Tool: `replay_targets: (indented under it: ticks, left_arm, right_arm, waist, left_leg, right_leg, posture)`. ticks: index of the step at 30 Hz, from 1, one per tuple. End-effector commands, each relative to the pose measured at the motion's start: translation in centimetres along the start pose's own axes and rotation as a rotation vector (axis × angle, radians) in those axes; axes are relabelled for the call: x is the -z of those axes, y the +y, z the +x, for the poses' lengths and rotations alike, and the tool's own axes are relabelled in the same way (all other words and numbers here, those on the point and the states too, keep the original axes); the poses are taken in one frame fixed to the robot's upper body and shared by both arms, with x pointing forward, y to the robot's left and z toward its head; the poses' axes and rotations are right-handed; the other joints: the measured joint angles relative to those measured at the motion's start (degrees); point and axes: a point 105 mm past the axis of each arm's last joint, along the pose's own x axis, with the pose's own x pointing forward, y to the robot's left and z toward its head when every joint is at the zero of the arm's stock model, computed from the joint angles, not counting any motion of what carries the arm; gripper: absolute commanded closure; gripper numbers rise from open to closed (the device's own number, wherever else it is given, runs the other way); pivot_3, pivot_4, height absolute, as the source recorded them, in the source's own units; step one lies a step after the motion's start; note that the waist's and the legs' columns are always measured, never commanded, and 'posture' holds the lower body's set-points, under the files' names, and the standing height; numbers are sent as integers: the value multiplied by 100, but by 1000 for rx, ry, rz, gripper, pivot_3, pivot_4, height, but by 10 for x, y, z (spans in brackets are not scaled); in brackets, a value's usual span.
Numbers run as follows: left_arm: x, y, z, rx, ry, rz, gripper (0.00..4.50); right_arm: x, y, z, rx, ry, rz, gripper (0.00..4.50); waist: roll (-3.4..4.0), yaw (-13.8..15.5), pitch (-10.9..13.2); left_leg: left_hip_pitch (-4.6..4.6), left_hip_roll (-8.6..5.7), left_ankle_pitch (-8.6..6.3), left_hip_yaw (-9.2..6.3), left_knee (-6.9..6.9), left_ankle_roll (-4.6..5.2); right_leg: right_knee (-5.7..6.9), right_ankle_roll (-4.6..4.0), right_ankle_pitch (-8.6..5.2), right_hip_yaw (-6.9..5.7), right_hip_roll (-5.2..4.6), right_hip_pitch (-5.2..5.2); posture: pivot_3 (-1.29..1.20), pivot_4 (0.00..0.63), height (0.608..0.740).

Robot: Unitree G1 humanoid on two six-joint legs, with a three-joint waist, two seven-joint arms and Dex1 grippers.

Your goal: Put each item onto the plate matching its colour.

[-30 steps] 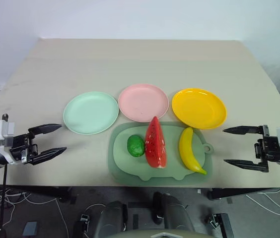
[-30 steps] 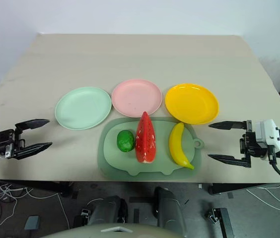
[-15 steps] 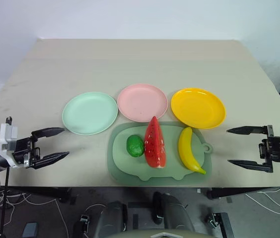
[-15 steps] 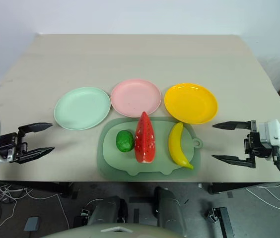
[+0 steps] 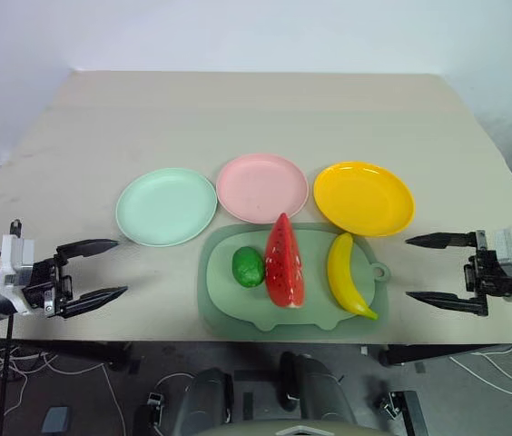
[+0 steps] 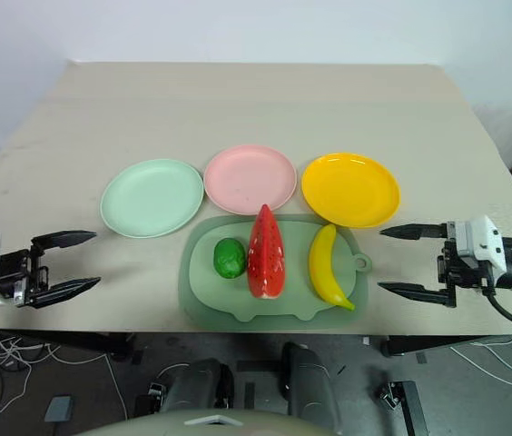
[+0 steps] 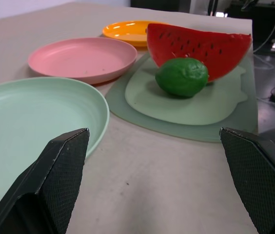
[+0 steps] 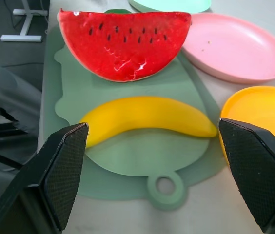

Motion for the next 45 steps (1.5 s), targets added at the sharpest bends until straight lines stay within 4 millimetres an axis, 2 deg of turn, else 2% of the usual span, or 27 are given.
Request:
replay_targets:
  ticks: [1,4,8,17,23,26,31,39,45]
  left_arm:
    - [-2,0,1,11,-1,28,11]
    - [-1,0,6,31,-4,29,11]
    - [1,4,9,31,-1,49,11]
    - [0,6,17,9,-33,67,11]
    - [1,2,14,-22,-30,67,11]
    - [1,1,14,-30,-29,65,11]
    - [1,0,16,-39,-31,66,11]
    - [0,1,17,-47,-29,66,11]
    - [3,1,18,-50,-27,61,11]
  right_arm:
    - [-14,3,4,3,54,33,0]
    - [-12,15,20,23,165,143,0]
    - [-18,22,40,59,185,261,0]
    - [-16,19,89,263,206,387,0]
    - [0,23,102,361,240,457,0]
    - [9,21,107,418,261,475,0]
    - [19,25,111,428,311,464,0]
    - [20,32,106,412,360,469,0]
    - [19,36,113,395,364,465,0]
  waist:
    - [0,0,0]
    - [-1,2,-1]
    - [-3,2,-2]
    - [-7,-7,-4]
    - [-12,-6,-7]
    - [-38,-9,-23]
    - [-57,-11,-35]
    - [-64,-8,-39]
    - [-64,-9,-39]
  left_leg:
    - [0,0,0,0,0,0]
    - [-1,4,0,-4,0,0]
    - [-3,3,0,-5,1,-1]
    - [-19,-1,-1,-9,-1,0]
    - [-22,-1,-1,-9,1,1]
    - [-19,2,-1,-11,0,1]
    - [-8,4,-1,-11,0,1]
    - [-17,3,-1,-12,-2,1]
    - [-18,3,-2,-12,-2,2]
  right_leg:
    - [0,0,0,0,0,0]
    - [0,-1,-1,0,0,-1]
    - [-2,-6,-4,0,-4,-1]
    - [-4,-4,-3,0,2,-13]
    - [-6,-5,-3,0,-1,-14]
    - [-6,-6,-4,0,1,-11]
    - [-8,-8,-6,0,2,-1]
    - [-8,-8,-6,0,3,-10]
    - [-11,-9,-7,-1,2,-9]
  posture:
    - [0,150,736]
    - [0,150,736]
    - [0,150,736]
    - [0,150,736]
    - [0,150,736]
    - [0,150,736]
    - [0,150,736]
    - [0,150,736]
    - [0,150,736]
